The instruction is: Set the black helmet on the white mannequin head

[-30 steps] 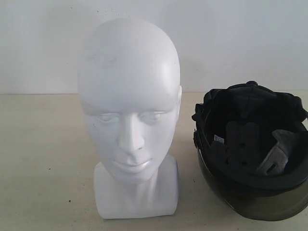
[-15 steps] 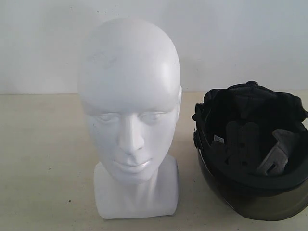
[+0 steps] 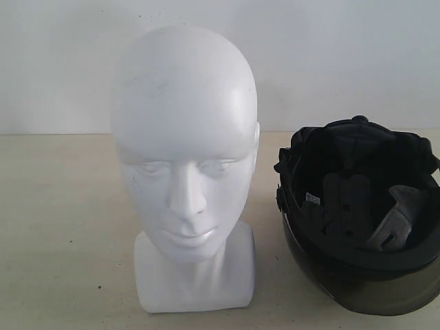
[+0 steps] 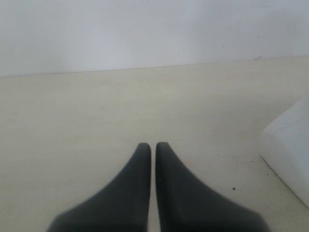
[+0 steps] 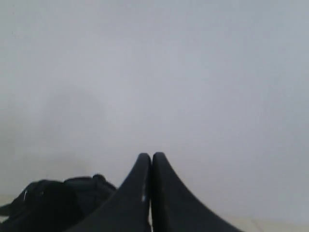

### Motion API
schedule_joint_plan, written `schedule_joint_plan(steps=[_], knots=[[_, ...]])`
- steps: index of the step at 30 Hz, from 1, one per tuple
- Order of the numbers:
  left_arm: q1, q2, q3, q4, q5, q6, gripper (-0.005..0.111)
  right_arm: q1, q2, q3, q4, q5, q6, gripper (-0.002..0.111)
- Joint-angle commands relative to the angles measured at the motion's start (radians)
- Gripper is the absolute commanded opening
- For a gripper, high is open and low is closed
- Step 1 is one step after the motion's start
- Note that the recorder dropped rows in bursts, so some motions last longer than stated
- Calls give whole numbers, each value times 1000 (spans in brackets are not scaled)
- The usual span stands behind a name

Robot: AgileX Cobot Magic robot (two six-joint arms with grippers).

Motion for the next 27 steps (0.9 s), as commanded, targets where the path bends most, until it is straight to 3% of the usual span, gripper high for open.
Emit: schedule_joint_plan(steps=[1,8,12,20,27], knots=[[-6,-4,4,-8,0,-3,5,-4,2,-125,3,21,-46,0],[-6,-4,4,-8,0,-3,5,-4,249,-347,3,195,-51,0],[-6,-4,4,-8,0,-3,5,-4,368,-416,3,178,-48,0],[-6,-4,4,-8,0,-3,5,-4,416,-428,3,53,-42,0],[-6,-4,4,-8,0,-3,5,-2,464,-428,12,88,150,0]])
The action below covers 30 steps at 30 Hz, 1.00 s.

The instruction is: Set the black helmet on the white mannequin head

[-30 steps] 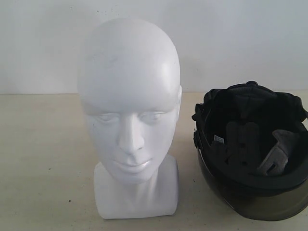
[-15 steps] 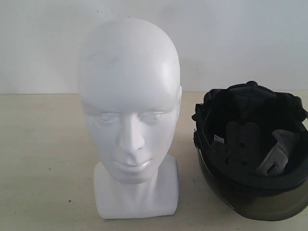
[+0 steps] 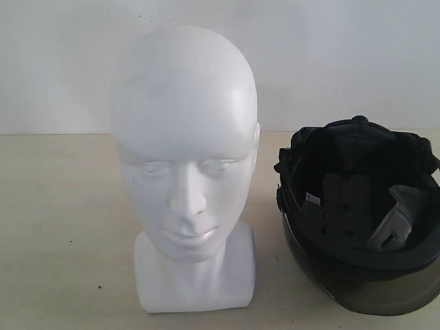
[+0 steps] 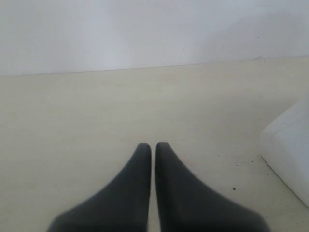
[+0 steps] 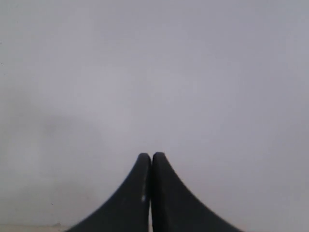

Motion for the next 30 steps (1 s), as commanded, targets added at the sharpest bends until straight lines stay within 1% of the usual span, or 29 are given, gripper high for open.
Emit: schedule_joint_plan(steps=[1,3,5,10,13,15,18,22,26,30], knots=[[-6,-4,4,-8,0,-3,5,-2,64,-7,0,40,101,0],[-6,-4,4,-8,0,-3,5,-2,125,-7,0,95,101,0],[-6,-4,4,-8,0,-3,5,-2,197,-7,0,134,143,0],[-6,-4,4,-8,0,-3,5,-2,393,-29,0,158,264,0],[-6,-4,4,-8,0,-3,5,-2,521,-92,0,220,273,0],[-6,-4,4,-8,0,-3,5,-2,601,-144,0,226,269,0],[-6,-4,4,-8,0,-3,5,-2,696,-227,0,257,269,0],[-6,-4,4,-8,0,-3,5,-2,807,-296,0,312,269,0],[-6,-4,4,-8,0,-3,5,-2,875,-334,21,328,213,0],[-6,-4,4,-8,0,-3,5,-2,924,-371,101,390,77,0]])
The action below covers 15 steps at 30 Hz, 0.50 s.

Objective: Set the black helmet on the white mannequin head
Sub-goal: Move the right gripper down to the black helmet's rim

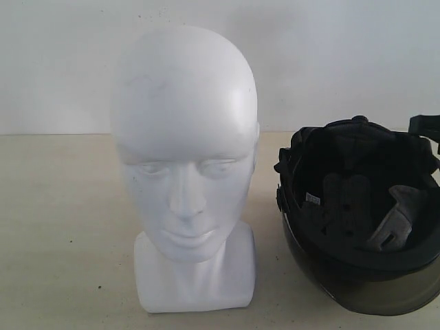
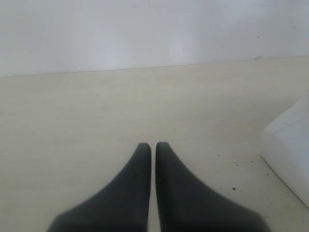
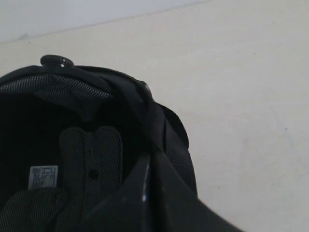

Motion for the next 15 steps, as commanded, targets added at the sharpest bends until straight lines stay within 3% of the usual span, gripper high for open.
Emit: schedule_joint_plan(steps=[1,6,15], knots=[[-6,-4,4,-8,0,-3,5,-2,50,-43,81,59,-147,0],[-6,-4,4,-8,0,-3,5,-2,97,-80,194,69,-286,0],[-6,-4,4,-8,0,-3,5,-2,208,-136,192,72,-288,0]])
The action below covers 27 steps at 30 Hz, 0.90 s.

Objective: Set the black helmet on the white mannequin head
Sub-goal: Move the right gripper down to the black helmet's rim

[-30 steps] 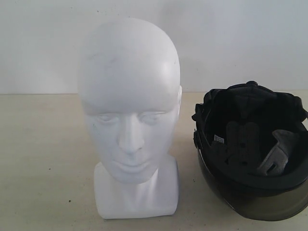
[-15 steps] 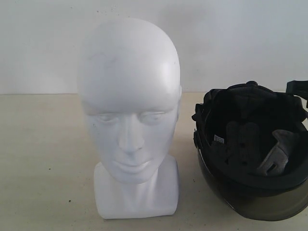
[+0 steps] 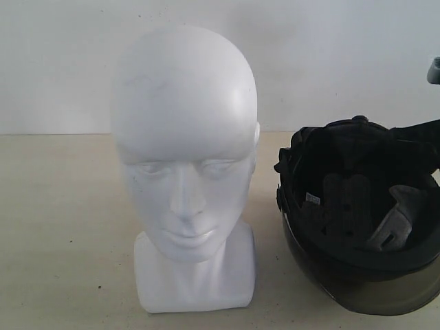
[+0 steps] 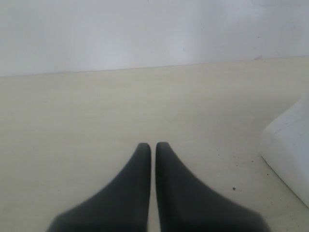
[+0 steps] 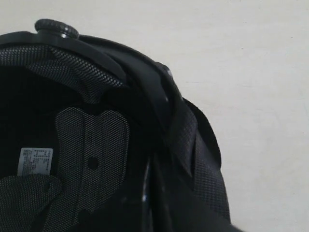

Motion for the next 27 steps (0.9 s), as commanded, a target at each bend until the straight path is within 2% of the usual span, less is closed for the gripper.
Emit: schedule_joint_plan(steps=[1,27], knots=[[-6,-4,4,-8,0,-3,5,-2,47,-27,-1,-9,-10,0],[-6,-4,4,-8,0,-3,5,-4,114,-210,-116,51,-10,0]])
